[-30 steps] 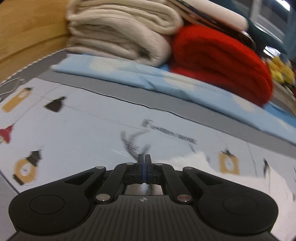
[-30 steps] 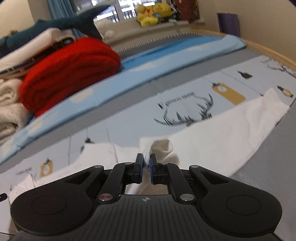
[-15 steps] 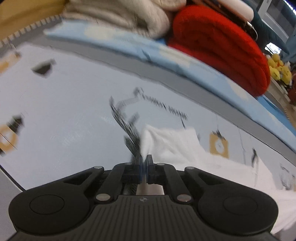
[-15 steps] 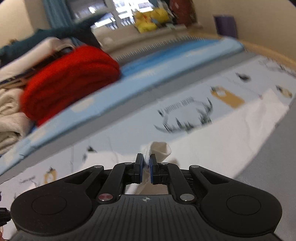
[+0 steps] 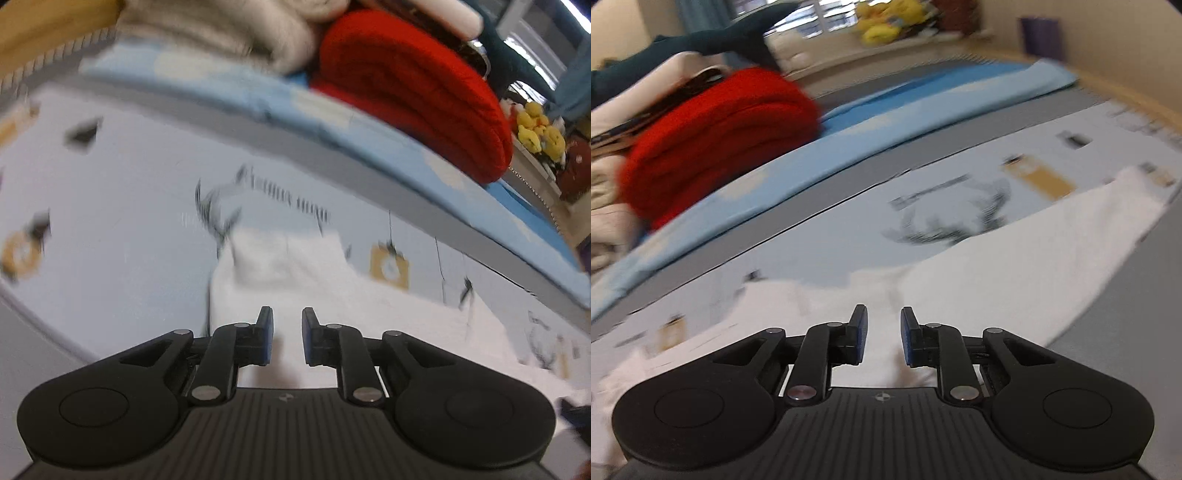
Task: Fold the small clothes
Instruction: 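Open both grippers and release the folded shirt side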
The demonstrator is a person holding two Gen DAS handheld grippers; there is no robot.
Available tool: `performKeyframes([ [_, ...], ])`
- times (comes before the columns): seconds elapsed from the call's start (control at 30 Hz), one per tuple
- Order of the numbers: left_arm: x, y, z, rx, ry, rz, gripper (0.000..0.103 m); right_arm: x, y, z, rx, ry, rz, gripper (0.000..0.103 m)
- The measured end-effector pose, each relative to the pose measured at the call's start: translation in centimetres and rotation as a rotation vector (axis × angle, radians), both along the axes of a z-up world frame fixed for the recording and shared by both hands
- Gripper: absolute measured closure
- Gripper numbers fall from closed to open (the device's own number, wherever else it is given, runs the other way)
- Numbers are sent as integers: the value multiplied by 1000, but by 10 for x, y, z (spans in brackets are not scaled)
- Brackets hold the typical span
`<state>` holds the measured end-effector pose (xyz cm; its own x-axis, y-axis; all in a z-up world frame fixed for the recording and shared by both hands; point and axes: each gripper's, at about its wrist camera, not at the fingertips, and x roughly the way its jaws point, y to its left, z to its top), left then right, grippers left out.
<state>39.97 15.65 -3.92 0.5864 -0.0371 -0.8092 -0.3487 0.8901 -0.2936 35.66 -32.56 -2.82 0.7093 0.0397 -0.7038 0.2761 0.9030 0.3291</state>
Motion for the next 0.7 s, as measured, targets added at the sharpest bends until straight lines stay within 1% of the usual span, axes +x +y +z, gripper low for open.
performKeyframes([
  [0.03, -5, 0, -4, -20, 30, 10, 85, 2, 3, -3, 23, 17, 15, 82],
  [0.1, -14, 2, -15, -92, 90, 15, 85, 5, 7, -10, 54, 69, 25, 82],
  [0.13, -19, 5, -22, -114, 121, 27, 85, 6, 8, -14, 70, 95, 26, 82],
  [0.17, -22, 8, -33, -70, 189, 49, 86, 7, 9, -16, 84, 112, 26, 82],
  [0.2, -26, 11, -41, -10, 243, 78, 86, 8, 8, -19, 94, 126, 22, 82],
  [0.23, -32, 19, -47, 31, 269, 124, 86, 7, 8, -20, 95, 137, 15, 82],
  [0.3, -37, 24, -43, 70, 267, 165, 88, 9, 8, -20, 88, 153, 5, 82],
  [0.33, -41, 23, -35, 72, 240, 184, 89, 8, 9, -19, 88, 155, 1, 82],
  [0.37, -46, 21, -25, 43, 187, 183, 89, 6, 8, -18, 89, 156, -4, 82],
  [0.47, -47, -2, -12, 8, 113, 64, 89, 7, 7, -16, 91, 140, -5, 82],
  [0.5, -47, -9, -15, 5, 113, 34, 88, 6, 8, -15, 91, 134, -4, 82],
  [0.53, -45, -15, -20, 12, 136, 11, 88, 6, 8, -14, 91, 131, -3, 82],
  [0.57, -45, -18, -31, 33, 196, -7, 88, 6, 9, -14, 92, 132, -2, 82],
  [0.6, -46, -17, -41, 41, 235, -1, 90, 6, 9, -15, 96, 136, -3, 82],
  [0.63, -48, -17, -43, 32, 220, 11, 91, 6, 9, -15, 100, 140, -5, 82],
  [0.7, -48, -21, -31, 56, 224, 21, 90, 7, 8, -15, 99, 147, -7, 82],
])
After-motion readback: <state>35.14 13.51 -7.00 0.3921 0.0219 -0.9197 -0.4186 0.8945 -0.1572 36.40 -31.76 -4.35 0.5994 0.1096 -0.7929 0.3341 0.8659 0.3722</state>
